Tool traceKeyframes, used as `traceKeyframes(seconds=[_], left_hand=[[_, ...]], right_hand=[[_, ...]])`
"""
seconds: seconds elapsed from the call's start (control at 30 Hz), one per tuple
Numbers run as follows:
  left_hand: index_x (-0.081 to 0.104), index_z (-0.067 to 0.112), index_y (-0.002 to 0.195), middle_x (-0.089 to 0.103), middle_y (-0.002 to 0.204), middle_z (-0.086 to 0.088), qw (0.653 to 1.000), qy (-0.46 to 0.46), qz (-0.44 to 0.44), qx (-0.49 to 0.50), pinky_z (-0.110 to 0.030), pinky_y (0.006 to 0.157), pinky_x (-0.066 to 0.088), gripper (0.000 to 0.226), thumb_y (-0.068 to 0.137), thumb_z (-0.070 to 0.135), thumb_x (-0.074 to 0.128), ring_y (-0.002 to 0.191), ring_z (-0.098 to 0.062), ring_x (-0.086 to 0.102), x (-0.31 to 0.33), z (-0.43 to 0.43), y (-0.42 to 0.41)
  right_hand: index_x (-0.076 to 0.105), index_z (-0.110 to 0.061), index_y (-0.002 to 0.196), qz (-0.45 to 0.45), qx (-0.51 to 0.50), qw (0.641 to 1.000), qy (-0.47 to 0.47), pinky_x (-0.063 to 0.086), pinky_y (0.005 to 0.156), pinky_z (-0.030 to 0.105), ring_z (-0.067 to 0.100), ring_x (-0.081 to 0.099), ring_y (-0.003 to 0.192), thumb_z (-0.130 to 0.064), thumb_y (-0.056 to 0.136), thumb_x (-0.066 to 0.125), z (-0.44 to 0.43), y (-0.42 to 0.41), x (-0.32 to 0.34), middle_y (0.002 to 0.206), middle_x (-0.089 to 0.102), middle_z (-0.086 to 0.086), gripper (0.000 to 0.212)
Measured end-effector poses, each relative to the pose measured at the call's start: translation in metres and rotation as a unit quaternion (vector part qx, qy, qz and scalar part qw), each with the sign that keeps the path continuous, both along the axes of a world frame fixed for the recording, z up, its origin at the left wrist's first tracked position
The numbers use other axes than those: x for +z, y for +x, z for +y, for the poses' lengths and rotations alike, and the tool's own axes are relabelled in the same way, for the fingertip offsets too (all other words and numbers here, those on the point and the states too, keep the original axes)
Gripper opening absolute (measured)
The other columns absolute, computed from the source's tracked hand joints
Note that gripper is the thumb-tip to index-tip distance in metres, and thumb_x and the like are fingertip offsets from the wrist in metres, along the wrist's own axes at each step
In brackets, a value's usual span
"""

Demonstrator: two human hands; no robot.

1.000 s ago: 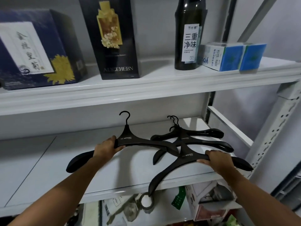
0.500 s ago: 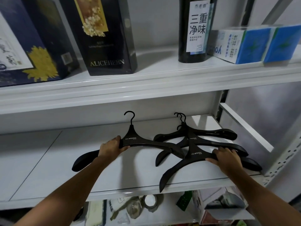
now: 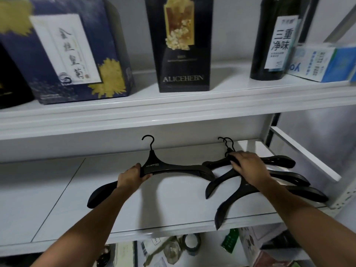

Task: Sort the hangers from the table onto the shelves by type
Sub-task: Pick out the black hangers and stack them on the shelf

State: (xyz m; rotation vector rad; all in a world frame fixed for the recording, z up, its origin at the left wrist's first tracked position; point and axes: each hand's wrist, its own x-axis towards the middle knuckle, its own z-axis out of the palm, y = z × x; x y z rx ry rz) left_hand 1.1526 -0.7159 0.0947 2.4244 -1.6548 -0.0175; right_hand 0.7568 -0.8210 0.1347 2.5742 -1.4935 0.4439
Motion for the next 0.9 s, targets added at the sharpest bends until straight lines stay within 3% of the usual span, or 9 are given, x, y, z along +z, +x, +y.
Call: traceKeyframes(seconds=[0.17, 0.33, 0.4, 0.67, 0.9], left_hand=[[0.042, 0.018, 0.092, 0.064, 0.099, -0.003, 1.000, 0.012, -0.014, 0.002, -0.031, 0.068, 0.038, 0.046, 0.085, 0.063, 0.049, 0.096, -0.026, 0.062, -0.001, 0.010, 0.039], [0.047, 0.014, 0.102, 0.064, 0.104, -0.005, 1.000, 0.025, -0.017, 0.007, -0.032, 0.073, 0.042, 0.048, 0.087, 0.060, 0.049, 0.099, -0.026, 0.061, -0.007, 0.015, 0.070], [0.048, 0.013, 0.104, 0.064, 0.105, -0.006, 0.999, 0.032, -0.014, 0.006, -0.032, 0.074, 0.042, 0.049, 0.088, 0.059, 0.048, 0.100, -0.026, 0.061, -0.010, 0.015, 0.077], [0.047, 0.008, 0.112, 0.061, 0.111, -0.009, 0.997, 0.067, 0.008, -0.026, -0.035, 0.084, 0.045, 0.053, 0.094, 0.056, 0.035, 0.103, -0.027, 0.060, -0.016, -0.001, 0.079], [0.046, 0.007, 0.118, 0.054, 0.121, -0.010, 0.994, 0.096, 0.009, -0.053, -0.037, 0.088, 0.043, 0.053, 0.095, 0.054, 0.037, 0.112, -0.028, 0.055, -0.021, -0.026, 0.076]], right_hand=[[0.050, -0.022, 0.137, 0.003, 0.083, 0.997, 0.003, 0.044, 0.096, 0.034, 0.027, 0.059, 0.111, -0.030, 0.097, 0.049, 0.015, 0.099, 0.019, 0.129, 0.061, 0.004, 0.041], [0.064, -0.011, 0.122, -0.037, 0.122, 0.991, -0.039, 0.050, 0.085, 0.037, 0.033, 0.067, 0.093, -0.021, 0.090, 0.063, 0.030, 0.166, 0.023, 0.113, 0.069, 0.013, 0.033], [0.061, -0.012, 0.125, -0.037, 0.121, 0.992, -0.025, 0.047, 0.089, 0.038, 0.033, 0.064, 0.099, -0.023, 0.093, 0.058, 0.034, 0.182, 0.023, 0.119, 0.066, 0.012, 0.034], [0.054, -0.018, 0.133, -0.020, 0.085, 0.996, -0.024, 0.040, 0.094, 0.037, 0.029, 0.059, 0.108, -0.030, 0.098, 0.046, 0.041, 0.213, 0.014, 0.129, 0.060, 0.006, 0.038], [0.058, -0.013, 0.130, -0.037, 0.064, 0.997, -0.017, 0.041, 0.094, 0.037, 0.032, 0.060, 0.107, -0.024, 0.096, 0.051, 0.039, 0.203, 0.010, 0.127, 0.061, 0.010, 0.036]])
